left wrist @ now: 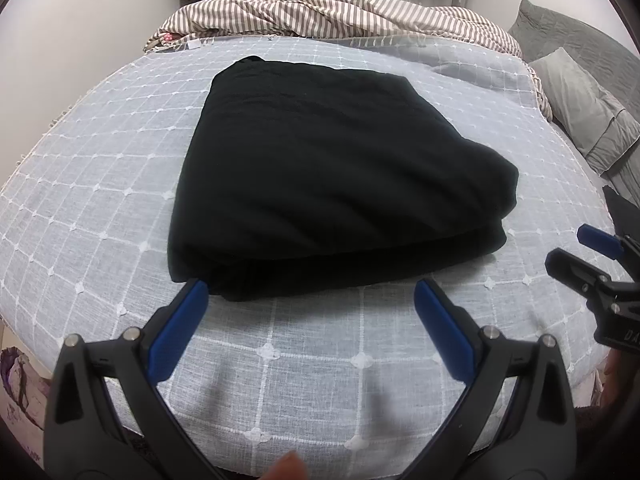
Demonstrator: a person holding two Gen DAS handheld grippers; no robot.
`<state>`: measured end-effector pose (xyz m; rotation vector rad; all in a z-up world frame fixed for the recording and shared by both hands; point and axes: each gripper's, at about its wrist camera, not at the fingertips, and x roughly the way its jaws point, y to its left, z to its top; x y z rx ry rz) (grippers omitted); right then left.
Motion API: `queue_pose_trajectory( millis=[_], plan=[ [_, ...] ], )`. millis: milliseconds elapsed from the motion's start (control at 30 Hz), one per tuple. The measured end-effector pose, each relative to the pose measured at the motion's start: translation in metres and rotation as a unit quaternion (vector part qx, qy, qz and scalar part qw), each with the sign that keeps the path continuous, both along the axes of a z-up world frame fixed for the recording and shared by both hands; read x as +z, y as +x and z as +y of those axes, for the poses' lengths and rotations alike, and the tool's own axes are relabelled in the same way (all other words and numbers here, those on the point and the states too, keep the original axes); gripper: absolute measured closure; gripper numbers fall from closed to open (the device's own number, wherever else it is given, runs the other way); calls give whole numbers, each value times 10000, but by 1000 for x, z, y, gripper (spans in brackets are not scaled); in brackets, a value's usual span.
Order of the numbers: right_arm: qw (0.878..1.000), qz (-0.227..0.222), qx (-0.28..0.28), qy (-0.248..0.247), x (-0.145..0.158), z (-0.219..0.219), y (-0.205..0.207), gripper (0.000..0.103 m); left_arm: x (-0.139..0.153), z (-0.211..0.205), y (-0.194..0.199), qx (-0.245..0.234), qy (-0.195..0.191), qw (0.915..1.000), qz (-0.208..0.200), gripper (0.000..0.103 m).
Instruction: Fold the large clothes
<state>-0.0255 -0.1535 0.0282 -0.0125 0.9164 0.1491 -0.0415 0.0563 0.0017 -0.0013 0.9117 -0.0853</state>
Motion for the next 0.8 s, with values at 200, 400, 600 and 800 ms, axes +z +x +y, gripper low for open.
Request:
queue_pose_trajectory(
  millis=[200,400,600,800],
  plan=[
    [10000,25,5,-13,-1,1,0,10,1,2,1,-8,-10,10000,1,1],
    [10000,59,51,-46,-3,3,1,10,1,4,2,0,-24,10000,3,1],
    [9999,83,69,-55,-4,3,2,10,2,5,2,-18,-30,10000,-8,1],
    [9999,88,65,-56,-5,3,2,10,2,4,0,-8,-38,10000,-8,1]
  ],
)
